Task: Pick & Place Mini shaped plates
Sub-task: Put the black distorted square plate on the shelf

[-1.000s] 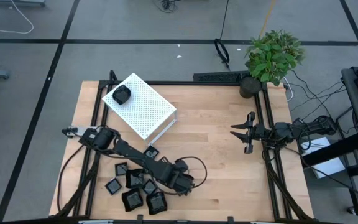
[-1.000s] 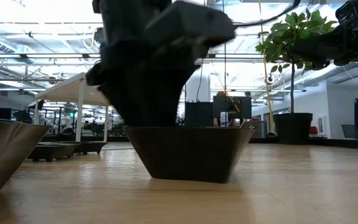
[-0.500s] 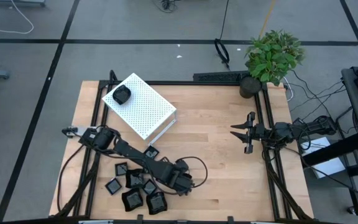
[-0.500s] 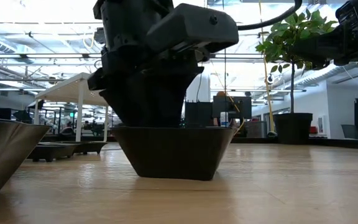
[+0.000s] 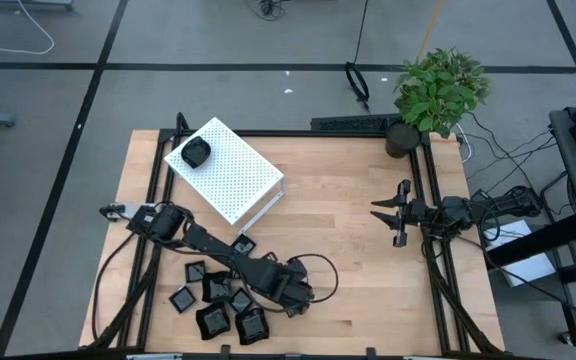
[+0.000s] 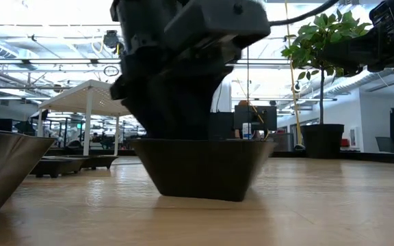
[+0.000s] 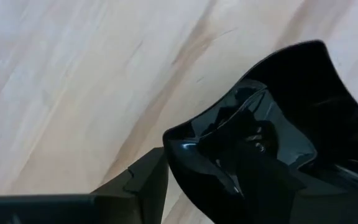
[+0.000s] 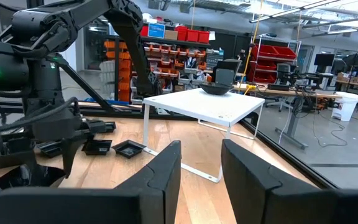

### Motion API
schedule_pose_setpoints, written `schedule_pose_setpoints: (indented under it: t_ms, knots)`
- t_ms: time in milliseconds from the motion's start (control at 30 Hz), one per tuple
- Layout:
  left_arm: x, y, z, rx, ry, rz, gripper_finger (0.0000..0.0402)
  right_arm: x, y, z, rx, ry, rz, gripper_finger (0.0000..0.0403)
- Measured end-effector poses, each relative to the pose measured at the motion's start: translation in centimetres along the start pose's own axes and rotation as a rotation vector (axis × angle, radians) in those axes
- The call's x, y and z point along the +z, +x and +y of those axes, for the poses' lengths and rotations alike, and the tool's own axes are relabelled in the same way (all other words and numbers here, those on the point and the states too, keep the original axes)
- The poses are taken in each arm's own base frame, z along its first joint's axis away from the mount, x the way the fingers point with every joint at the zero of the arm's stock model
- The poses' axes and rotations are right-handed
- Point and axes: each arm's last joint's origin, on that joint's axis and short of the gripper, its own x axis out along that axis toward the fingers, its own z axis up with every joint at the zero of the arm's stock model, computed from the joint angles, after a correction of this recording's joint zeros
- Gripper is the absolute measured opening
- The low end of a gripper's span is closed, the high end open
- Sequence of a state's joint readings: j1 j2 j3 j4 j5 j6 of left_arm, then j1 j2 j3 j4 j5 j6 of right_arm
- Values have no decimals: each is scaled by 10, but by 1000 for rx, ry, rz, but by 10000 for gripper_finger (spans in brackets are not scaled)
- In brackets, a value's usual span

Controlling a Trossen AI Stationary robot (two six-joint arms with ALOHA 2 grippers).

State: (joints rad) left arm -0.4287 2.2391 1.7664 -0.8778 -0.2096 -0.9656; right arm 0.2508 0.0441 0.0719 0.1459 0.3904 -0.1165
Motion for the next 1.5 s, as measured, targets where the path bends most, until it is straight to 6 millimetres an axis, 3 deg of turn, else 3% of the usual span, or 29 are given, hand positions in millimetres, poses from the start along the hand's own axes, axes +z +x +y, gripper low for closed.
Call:
schedule_pose_setpoints:
  t_ms: [233,400,767,1500]
  knots:
    - [12,1,-5,-90,79,-63,186,0,0,0,0,0,0,102]
    - [8,1,-6,-137,129,13,186,0,0,0,0,0,0,102]
    - [3,1,-2,-97,7,84,186,0,0,0,0,0,0,102]
    - [3,1,0,-59,24,59,186,0,0,0,0,0,0,102]
